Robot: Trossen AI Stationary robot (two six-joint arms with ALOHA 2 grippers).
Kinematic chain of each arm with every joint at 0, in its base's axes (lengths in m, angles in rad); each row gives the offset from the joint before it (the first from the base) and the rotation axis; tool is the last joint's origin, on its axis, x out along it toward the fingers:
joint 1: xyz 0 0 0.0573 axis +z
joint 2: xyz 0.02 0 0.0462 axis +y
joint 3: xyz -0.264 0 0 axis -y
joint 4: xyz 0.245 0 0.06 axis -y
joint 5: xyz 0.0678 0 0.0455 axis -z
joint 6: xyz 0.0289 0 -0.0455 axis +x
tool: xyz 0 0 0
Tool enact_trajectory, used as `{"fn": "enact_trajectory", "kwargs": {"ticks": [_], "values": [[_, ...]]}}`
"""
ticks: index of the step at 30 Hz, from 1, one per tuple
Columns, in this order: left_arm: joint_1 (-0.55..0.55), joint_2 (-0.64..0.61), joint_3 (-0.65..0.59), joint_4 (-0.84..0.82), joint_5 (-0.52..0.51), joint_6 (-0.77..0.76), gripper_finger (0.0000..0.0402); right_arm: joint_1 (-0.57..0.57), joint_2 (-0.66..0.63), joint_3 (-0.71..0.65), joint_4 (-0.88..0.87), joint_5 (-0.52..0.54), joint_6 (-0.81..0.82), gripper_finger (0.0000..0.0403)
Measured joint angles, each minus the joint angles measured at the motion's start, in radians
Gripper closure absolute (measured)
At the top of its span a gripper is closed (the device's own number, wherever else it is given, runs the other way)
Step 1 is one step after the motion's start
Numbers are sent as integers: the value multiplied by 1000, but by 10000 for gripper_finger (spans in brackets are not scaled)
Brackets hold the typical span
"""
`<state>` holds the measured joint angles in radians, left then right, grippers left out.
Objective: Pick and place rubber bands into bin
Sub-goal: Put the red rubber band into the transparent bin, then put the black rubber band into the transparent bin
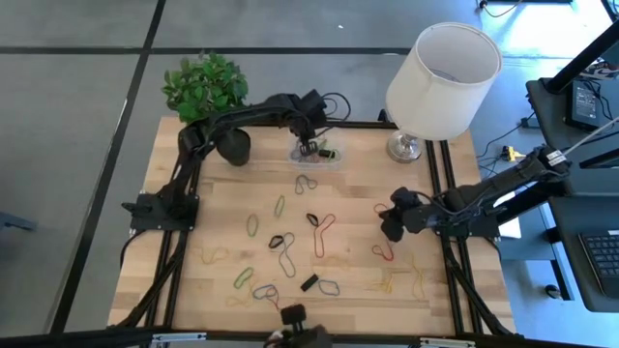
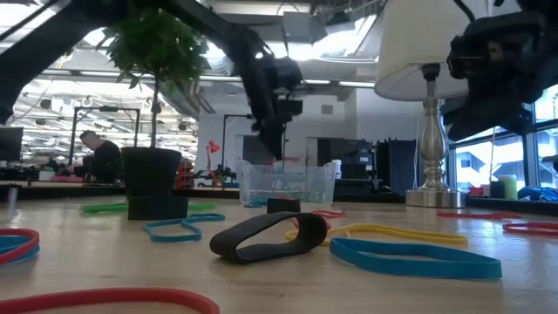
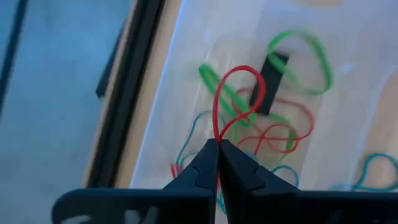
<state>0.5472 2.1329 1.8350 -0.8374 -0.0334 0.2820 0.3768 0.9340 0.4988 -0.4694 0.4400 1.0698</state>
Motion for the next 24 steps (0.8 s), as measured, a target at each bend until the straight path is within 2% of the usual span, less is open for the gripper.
{"fn": "enact_trajectory", "kwargs": {"ticks": [4,11,15,20,24], "values": [[7,26,0,-23,7,-29,380,-36,0,0,14,0,0,391],[2,22,0,-74,-40,-28,307,-77,0,0,28,0,-3,391],[-6,20,11,-109,-61,-48,279,-89,0,0,28,-1,-28,391],[-34,20,77,-214,-76,-141,277,-89,0,0,28,-4,-75,391],[-90,18,151,-305,-163,-172,294,-89,0,0,28,-5,-151,391]]}}
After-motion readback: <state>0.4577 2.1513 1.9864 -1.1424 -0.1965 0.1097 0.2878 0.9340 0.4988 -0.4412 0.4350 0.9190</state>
